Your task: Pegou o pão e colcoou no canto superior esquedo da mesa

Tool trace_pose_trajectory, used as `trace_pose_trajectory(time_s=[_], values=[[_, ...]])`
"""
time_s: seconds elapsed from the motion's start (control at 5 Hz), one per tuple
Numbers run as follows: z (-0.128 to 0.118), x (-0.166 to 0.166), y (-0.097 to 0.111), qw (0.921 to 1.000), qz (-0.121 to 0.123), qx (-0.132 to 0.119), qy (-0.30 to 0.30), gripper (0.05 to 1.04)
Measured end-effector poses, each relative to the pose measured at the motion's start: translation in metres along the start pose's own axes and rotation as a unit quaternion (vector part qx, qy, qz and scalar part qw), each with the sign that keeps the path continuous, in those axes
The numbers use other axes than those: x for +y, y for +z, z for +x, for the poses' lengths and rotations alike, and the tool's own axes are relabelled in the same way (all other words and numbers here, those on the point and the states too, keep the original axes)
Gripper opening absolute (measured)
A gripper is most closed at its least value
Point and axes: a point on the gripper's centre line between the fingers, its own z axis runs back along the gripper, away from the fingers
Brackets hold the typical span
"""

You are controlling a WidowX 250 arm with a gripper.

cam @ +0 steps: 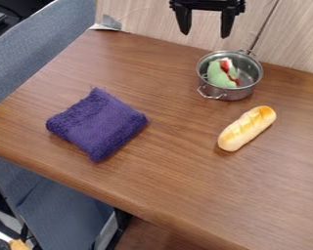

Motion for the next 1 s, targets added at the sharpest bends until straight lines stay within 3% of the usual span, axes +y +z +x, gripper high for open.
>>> trace_pose_trajectory(time_s=[0.2, 0.4, 0.6, 1.0], values=[[-0.007, 0.001, -0.016, 0.9997, 0.004, 0.023, 0.0, 1.001], [-0.02, 0.004, -0.015, 0.9988, 0.015, 0.043, -0.017, 1.001], [-0.022, -0.001, 0.006, 0.9991, 0.004, 0.036, -0.023, 1.001], [-0.057, 0.012, 0.038, 0.9988, -0.001, 0.019, -0.044, 1.001]])
